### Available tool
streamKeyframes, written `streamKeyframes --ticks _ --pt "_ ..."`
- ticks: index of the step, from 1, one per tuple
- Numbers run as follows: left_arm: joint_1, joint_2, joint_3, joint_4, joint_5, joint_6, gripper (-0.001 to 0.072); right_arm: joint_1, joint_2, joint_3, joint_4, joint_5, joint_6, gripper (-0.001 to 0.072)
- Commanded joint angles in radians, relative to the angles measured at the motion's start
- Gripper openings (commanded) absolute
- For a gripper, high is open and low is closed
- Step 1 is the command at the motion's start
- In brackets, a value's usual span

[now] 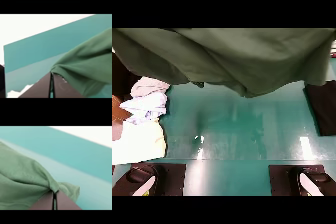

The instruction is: Fold the shirts.

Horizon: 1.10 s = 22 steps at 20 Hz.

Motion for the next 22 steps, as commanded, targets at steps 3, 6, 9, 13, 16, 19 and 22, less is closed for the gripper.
streamKeyframes --ticks 3,6,9,13,16,19,22 --pt "0.000 -0.002 0.026 -0.210 -0.213 0.026 0.0022 -0.069 0.051 0.002 -0.040 -0.032 0.095 0.0016" --pt "0.000 -0.038 -0.090 -0.197 -0.278 0.021 0.0021 -0.087 -0.090 0.034 -0.007 0.086 0.141 0.0016" --pt "0.000 -0.093 -0.334 -0.196 -0.254 0.022 0.0022 -0.062 -0.319 0.076 -0.009 0.230 0.155 0.0016" --pt "0.000 -0.175 -0.689 -0.164 0.113 0.007 0.0022 -0.009 -0.616 0.084 -0.009 0.198 0.152 0.0016" --pt "0.000 -0.262 -0.787 -0.062 0.383 -0.089 0.0023 0.021 -0.770 0.085 -0.005 0.072 0.153 0.0017" --pt "0.000 -0.324 -0.786 -0.026 0.533 -0.145 0.0024 0.031 -0.875 0.140 0.014 0.051 0.155 0.0036" --pt "0.021 -0.334 -0.784 -0.004 0.548 -0.219 0.0460 0.010 -0.934 0.239 0.104 0.078 0.156 0.0461"
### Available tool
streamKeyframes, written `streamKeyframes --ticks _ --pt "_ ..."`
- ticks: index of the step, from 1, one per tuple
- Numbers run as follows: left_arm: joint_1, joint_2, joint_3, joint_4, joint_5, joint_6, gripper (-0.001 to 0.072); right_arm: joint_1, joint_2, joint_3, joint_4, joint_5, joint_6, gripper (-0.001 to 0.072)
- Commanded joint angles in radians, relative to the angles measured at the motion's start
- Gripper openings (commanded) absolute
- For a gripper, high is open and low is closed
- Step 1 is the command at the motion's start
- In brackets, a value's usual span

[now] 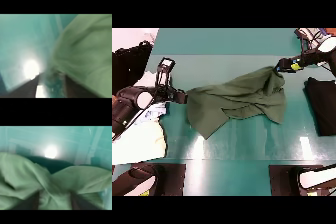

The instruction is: Fold the shirts.

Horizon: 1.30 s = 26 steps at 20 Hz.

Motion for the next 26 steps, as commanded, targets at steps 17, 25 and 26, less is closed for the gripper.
streamKeyframes --ticks 17,25,26 --pt "0.226 -0.256 -0.086 -0.426 -0.152 0.050 0.0460 -0.224 0.389 -0.536 0.114 0.126 -0.090 0.0449" --pt "0.226 -0.275 -0.085 -0.515 -0.179 0.120 0.0115 -0.325 0.528 -0.717 0.111 0.126 -0.089 0.0449" --pt "0.226 -0.275 -0.085 -0.518 -0.187 0.120 0.0115 -0.344 0.542 -0.751 0.111 0.125 -0.089 0.0449"
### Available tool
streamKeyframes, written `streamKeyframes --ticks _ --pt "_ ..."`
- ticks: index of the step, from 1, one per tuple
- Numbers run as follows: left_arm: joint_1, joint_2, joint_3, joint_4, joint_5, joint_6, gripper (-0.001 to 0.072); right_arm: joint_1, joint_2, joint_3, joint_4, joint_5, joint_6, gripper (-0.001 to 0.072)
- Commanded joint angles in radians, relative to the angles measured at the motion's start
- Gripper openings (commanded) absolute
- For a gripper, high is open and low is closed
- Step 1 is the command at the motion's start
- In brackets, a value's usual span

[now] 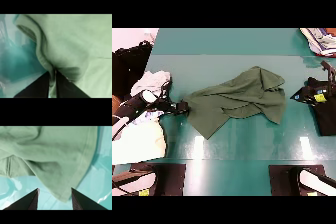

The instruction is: Fold the shirts.

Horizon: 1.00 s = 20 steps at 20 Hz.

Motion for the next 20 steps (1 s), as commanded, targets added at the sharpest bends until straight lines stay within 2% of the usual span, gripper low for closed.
streamKeyframes --ticks 1,2,3,10,13,18,20 --pt "0.000 -0.005 0.000 -0.023 -0.031 0.012 0.0114 -0.062 0.058 -0.115 -0.003 -0.004 0.000 0.0449" --pt "0.000 -0.005 0.000 -0.023 -0.038 0.012 0.0112 -0.080 0.069 -0.148 -0.003 -0.005 0.000 0.0449" --pt "0.000 -0.005 0.003 -0.022 -0.046 0.014 0.0027 -0.098 0.079 -0.183 -0.003 -0.004 0.000 0.0449" --pt "0.000 0.077 0.154 -0.023 -0.090 0.015 0.0022 -0.123 0.069 -0.392 0.002 -0.039 0.000 0.0451" --pt "0.000 0.085 0.185 -0.022 -0.100 0.016 0.0023 -0.058 -0.011 -0.436 0.068 -0.109 -0.001 0.0451" --pt "0.000 0.084 0.185 -0.020 -0.135 0.027 0.0022 0.097 -0.114 -0.435 0.187 -0.314 -0.013 0.0446" --pt "0.000 0.085 0.185 -0.018 -0.150 0.039 0.0023 0.122 -0.116 -0.435 0.202 -0.357 -0.012 0.0360"
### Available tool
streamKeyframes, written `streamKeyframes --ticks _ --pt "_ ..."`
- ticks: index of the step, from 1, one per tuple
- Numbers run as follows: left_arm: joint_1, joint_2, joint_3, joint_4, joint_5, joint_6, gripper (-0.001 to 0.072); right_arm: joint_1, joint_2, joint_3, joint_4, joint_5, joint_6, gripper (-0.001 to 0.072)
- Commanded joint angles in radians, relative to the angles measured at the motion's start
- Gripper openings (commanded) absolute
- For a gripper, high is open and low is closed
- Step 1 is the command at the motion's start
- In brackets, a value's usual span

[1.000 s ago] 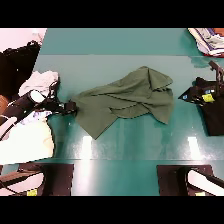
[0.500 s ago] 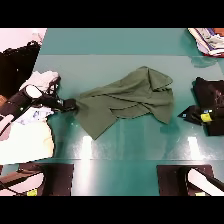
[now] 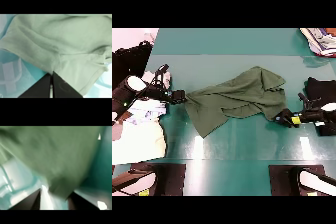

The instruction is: Fold the shirts.

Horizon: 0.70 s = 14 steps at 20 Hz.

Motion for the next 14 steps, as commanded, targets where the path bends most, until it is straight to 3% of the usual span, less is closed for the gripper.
streamKeyframes --ticks 1,3,5,6,10,14 --pt "0.001 0.002 0.004 0.006 -0.029 0.013 0.0023 0.052 -0.029 -0.007 0.030 -0.124 -0.002 0.0314" --pt "0.001 0.002 0.004 0.006 -0.027 0.013 0.0023 0.050 -0.029 -0.007 0.027 -0.126 -0.003 0.0295" --pt "0.001 0.002 0.004 0.006 -0.027 0.013 0.0022 0.050 -0.029 -0.007 0.027 -0.125 -0.018 0.0050" --pt "0.001 0.003 0.004 0.006 -0.027 0.013 0.0022 0.050 -0.029 -0.007 0.027 -0.125 -0.031 0.0022" --pt "0.001 0.063 0.070 0.037 -0.040 0.004 0.0021 0.050 0.066 0.015 0.017 -0.112 -0.037 0.0017" --pt "0.001 0.235 0.311 0.131 -0.100 0.002 0.0022 0.050 0.248 0.276 -0.029 -0.042 -0.036 0.0016"
